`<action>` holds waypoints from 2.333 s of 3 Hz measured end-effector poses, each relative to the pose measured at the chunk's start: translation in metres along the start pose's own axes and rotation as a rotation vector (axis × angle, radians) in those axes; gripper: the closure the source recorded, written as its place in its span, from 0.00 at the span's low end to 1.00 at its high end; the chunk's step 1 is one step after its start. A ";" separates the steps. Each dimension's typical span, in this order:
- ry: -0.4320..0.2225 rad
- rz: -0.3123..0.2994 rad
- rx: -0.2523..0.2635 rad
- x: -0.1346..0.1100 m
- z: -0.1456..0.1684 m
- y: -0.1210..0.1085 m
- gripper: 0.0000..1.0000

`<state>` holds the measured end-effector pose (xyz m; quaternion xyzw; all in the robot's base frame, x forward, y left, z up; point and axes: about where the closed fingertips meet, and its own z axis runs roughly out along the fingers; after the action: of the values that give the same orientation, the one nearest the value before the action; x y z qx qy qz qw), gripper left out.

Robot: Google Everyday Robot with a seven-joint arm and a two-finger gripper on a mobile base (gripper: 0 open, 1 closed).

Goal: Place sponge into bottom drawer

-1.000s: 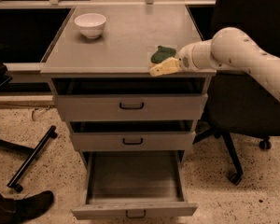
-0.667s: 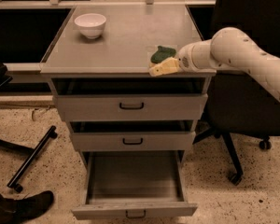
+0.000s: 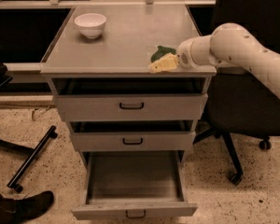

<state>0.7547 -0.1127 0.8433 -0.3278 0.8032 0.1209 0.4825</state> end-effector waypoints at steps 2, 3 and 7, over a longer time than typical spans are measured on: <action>0.000 0.000 0.000 0.000 0.000 0.000 0.42; 0.000 0.000 0.000 0.000 0.000 0.000 0.65; 0.045 -0.091 -0.156 0.049 -0.168 0.055 1.00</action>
Offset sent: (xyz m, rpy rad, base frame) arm 0.0000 0.0000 0.0000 0.0000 0.0000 0.0000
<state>0.5865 -0.1766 0.8800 -0.4032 0.7864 0.1536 0.4421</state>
